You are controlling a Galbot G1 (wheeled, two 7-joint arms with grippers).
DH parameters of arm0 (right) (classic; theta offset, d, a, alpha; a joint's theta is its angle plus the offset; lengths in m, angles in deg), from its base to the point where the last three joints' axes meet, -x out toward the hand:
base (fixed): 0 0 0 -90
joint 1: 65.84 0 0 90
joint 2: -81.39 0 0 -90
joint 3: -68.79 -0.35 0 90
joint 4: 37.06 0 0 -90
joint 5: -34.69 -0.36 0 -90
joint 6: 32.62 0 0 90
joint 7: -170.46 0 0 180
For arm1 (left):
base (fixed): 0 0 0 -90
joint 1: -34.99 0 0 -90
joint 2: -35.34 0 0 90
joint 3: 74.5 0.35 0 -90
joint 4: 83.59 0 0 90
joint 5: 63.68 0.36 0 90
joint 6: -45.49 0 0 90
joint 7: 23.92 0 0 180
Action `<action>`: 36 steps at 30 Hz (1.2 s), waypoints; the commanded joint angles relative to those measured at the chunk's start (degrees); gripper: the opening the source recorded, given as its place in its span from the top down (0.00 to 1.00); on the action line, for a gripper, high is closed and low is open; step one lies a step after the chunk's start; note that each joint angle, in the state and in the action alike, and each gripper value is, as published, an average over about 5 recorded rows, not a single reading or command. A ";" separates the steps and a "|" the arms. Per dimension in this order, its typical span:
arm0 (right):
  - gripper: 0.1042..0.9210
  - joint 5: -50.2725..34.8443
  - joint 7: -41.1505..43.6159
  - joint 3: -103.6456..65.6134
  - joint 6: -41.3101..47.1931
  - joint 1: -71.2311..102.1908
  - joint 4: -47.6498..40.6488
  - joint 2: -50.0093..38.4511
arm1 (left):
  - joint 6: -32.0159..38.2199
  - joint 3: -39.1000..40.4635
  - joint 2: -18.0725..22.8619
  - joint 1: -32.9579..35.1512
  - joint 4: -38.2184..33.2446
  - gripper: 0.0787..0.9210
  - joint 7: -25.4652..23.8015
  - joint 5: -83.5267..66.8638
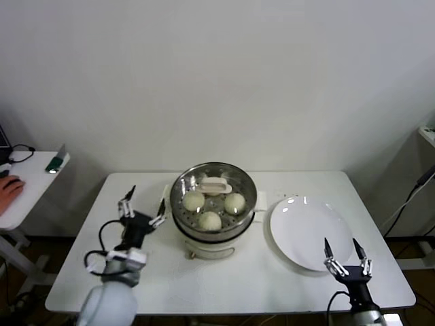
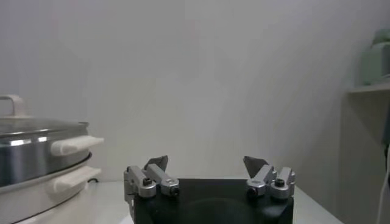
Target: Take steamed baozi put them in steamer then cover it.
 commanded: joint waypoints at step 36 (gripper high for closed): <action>0.12 2.31 -1.56 2.30 1.61 -1.10 -3.76 1.15 | 34.43 -7.68 2.24 17.90 13.55 0.12 0.53 -38.16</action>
